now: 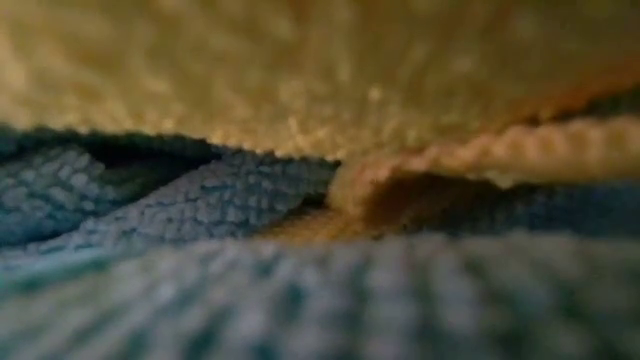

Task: Sort microfiber towel by color & place in baskets
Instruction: Put the yellow towel into the left transparent bin

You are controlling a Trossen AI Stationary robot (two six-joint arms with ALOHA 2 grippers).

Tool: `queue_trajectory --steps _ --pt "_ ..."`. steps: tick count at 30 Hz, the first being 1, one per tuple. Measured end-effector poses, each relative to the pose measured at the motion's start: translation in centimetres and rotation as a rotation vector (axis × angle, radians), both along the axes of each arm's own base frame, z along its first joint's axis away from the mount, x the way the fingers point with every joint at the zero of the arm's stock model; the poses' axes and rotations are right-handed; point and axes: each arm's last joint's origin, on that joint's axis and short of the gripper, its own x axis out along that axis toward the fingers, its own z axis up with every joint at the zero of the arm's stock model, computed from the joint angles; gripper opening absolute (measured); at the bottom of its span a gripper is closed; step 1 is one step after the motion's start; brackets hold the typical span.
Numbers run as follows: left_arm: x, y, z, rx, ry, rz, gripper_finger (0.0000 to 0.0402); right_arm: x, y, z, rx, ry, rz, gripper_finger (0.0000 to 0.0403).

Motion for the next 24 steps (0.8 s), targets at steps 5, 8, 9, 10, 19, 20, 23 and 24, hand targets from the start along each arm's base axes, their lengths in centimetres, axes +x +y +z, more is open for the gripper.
queue_trajectory --steps 5,8,9,10,19,20,23,24 --pt "0.2 0.0 -1.1 0.007 0.040 0.022 0.0001 -1.7 1.7 0.0 -0.002 -0.077 -0.050 0.0113" --pt "0.3 0.2 -2.5 0.019 0.102 0.083 0.0012 -2.3 2.3 0.0 0.000 -0.106 -0.069 0.0113" --pt "0.3 0.4 -3.1 0.017 0.121 0.101 0.0019 -2.4 2.4 -0.1 0.008 -0.110 -0.072 0.0113" --pt "0.3 0.5 -3.6 0.013 0.143 0.118 0.0027 -2.4 2.4 -0.1 0.016 -0.112 -0.068 0.0113" --pt "0.0 1.7 -7.7 -0.038 0.277 0.218 0.0108 -0.7 1.1 -0.1 0.032 -0.155 0.019 0.0113" --pt "0.0 1.7 -7.9 -0.041 0.277 0.219 0.0114 -0.2 0.7 -0.4 0.036 -0.175 0.041 0.0113" --pt "0.1 1.8 -8.6 -0.045 0.274 0.223 0.0124 1.3 -0.5 -1.7 0.060 -0.218 0.099 0.0113" --pt "0.1 1.8 -8.7 -0.044 0.277 0.224 0.0126 1.8 -0.9 -2.4 0.077 -0.226 0.118 0.0113"
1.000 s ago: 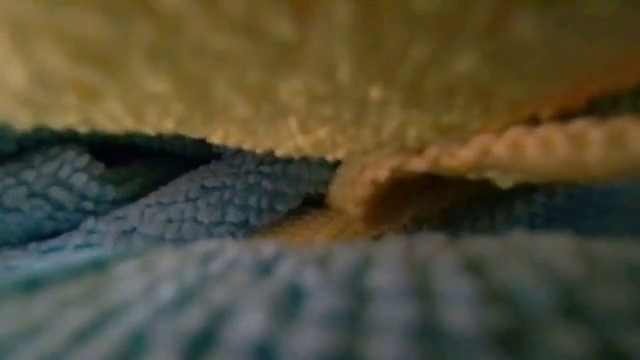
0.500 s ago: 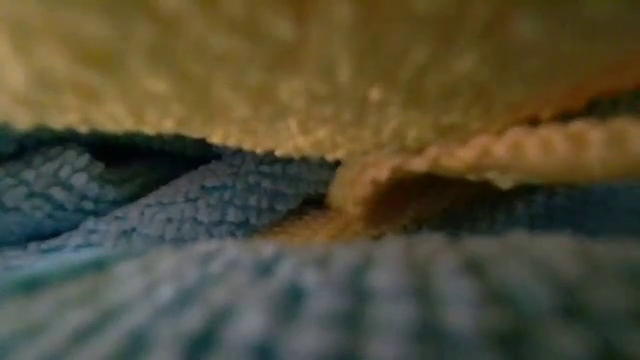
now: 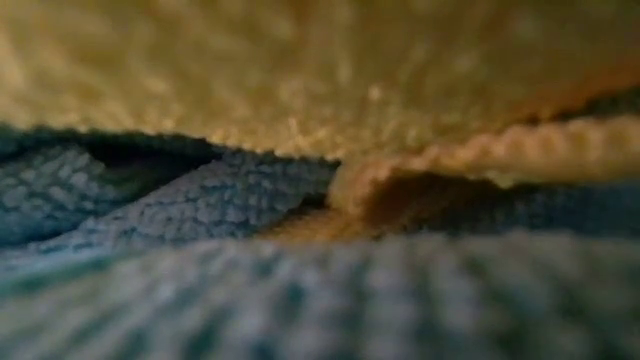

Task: Sort microfiber towel by color & place in baskets
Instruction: Put the yellow towel into the left transparent bin

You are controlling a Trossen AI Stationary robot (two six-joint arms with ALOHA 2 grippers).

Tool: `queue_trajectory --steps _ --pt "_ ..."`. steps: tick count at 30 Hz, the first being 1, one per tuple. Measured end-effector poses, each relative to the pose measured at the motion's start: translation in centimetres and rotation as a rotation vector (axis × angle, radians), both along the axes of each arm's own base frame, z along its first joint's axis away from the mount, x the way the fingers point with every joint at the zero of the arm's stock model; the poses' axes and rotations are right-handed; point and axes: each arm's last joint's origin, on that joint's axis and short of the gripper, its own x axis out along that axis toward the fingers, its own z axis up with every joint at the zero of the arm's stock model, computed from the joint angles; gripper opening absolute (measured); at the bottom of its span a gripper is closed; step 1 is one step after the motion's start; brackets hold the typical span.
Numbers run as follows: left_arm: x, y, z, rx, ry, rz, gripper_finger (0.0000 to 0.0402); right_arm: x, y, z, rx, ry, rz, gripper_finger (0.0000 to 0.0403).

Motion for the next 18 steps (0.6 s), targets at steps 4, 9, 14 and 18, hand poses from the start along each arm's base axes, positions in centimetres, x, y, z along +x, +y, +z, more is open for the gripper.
queue_trajectory --steps 4,9,14,18 --pt "-0.1 0.0 -0.3 0.003 0.009 0.010 0.0126 2.1 -1.1 -3.1 0.061 -0.003 0.073 0.0113" --pt "-0.4 0.1 -0.1 -0.001 -0.005 0.017 0.0126 4.6 -1.2 -6.6 0.120 -0.011 0.149 0.0113" --pt "-0.5 0.3 0.0 0.005 -0.003 0.065 0.0126 6.9 -0.1 -9.2 0.158 -0.009 0.200 0.0113" --pt "-0.7 0.4 -0.6 0.010 0.012 0.088 0.0127 7.9 1.2 -10.2 0.176 0.000 0.203 0.0113"
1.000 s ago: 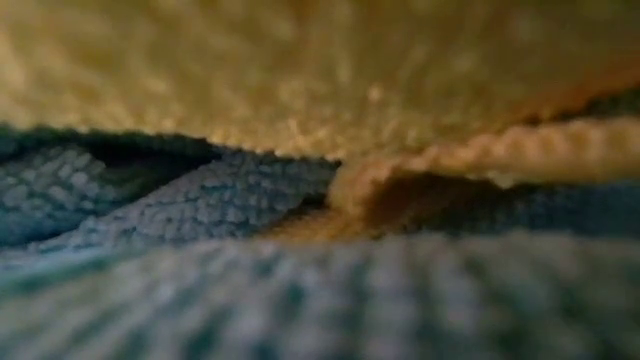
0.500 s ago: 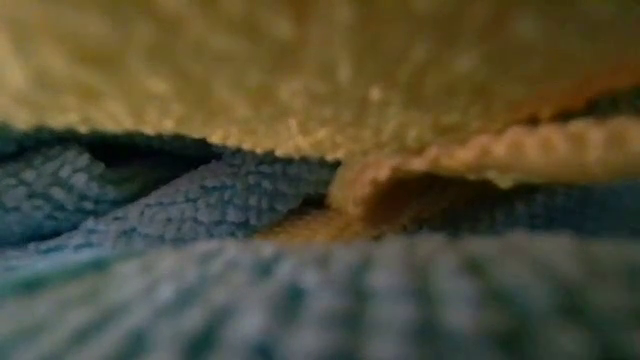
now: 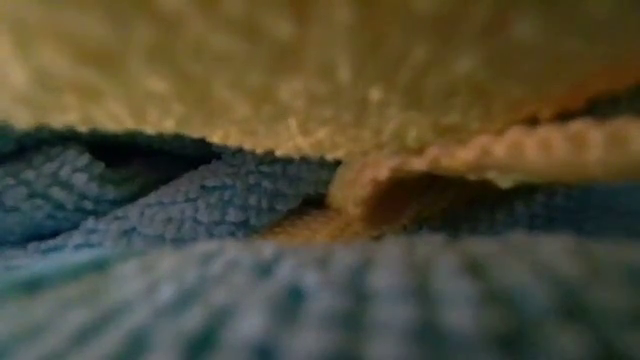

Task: Sort microfiber towel by color & place in baskets
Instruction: Put the yellow towel into the left transparent bin

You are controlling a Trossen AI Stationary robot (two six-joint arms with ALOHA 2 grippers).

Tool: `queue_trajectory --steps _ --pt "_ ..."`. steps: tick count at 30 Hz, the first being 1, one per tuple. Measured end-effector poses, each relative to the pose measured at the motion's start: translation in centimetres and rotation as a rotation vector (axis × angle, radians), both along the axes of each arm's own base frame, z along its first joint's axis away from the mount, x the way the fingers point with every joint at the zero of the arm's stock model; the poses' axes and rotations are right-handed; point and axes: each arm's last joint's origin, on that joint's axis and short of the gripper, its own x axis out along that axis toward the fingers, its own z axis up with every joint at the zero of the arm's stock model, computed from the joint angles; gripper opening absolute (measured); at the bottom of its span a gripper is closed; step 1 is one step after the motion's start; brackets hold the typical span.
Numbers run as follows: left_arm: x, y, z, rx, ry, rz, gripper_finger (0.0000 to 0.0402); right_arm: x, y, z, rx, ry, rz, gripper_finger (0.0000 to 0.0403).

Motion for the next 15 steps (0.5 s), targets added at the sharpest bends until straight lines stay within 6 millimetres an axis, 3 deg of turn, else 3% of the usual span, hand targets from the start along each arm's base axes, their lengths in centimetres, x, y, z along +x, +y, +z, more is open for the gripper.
queue_trajectory --steps 5,15 --pt "-1.0 0.0 -2.7 -0.069 0.097 0.068 0.0127 0.8 1.6 0.1 0.004 -0.021 0.017 0.0113" --pt "-1.2 -0.1 -6.5 -0.149 0.038 0.137 0.0127 1.2 3.4 0.4 0.029 -0.065 -0.029 0.0113"
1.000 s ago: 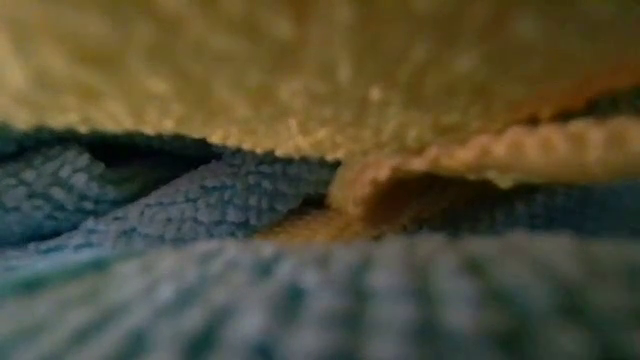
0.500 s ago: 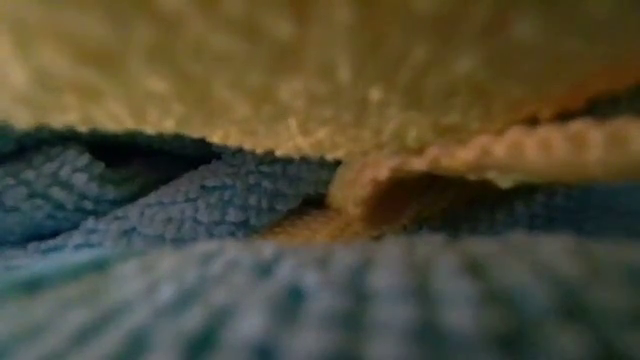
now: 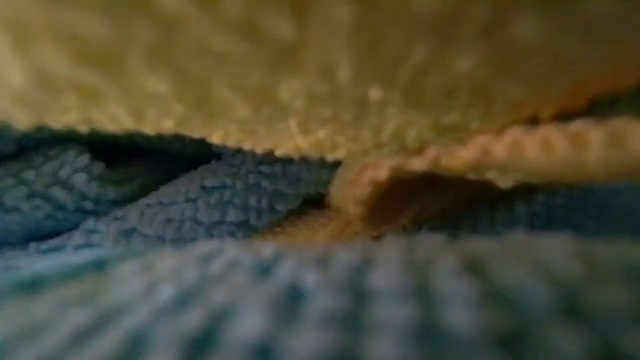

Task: Sort microfiber towel by color & place in baskets
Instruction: Put the yellow towel into the left transparent bin

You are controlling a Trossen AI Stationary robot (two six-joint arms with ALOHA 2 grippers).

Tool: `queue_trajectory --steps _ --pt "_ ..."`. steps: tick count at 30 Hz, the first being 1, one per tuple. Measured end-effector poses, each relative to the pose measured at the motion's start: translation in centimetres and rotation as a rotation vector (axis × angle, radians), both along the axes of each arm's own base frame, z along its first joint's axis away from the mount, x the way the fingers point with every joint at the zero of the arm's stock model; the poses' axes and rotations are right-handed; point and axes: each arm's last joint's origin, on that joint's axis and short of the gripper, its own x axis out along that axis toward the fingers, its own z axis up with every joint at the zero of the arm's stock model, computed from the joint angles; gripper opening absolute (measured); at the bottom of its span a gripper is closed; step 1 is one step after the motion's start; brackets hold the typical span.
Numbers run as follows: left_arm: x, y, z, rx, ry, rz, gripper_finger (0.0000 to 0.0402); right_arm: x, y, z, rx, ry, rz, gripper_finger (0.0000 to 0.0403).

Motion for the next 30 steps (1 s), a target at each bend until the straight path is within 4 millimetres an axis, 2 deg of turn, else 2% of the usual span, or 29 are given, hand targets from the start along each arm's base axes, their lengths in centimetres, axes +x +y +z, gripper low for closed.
queue_trajectory --steps 7,9,12,16,23,30 --pt "-0.7 0.2 -1.4 0.006 0.038 -0.044 0.0115 0.4 0.5 -0.2 0.019 0.013 -0.046 0.0113" --pt "-0.7 0.2 -1.4 0.001 0.038 -0.064 0.0087 0.8 0.6 -0.5 0.021 0.033 -0.047 0.0113" --pt "-0.7 0.2 -1.2 -0.002 0.041 -0.102 0.0023 1.7 1.0 -1.2 0.027 0.078 -0.035 0.0113" --pt "-0.7 0.2 -0.4 0.000 0.070 -0.155 0.0007 3.3 2.1 -2.4 0.076 0.148 0.006 0.0113" --pt "-0.4 0.3 4.0 0.054 0.114 -0.237 0.0001 5.6 4.3 -4.4 0.148 0.274 0.038 0.0112" --pt "0.8 0.6 10.7 0.111 -0.119 -0.278 0.0001 5.9 6.5 -4.9 0.195 0.423 0.091 0.0112"
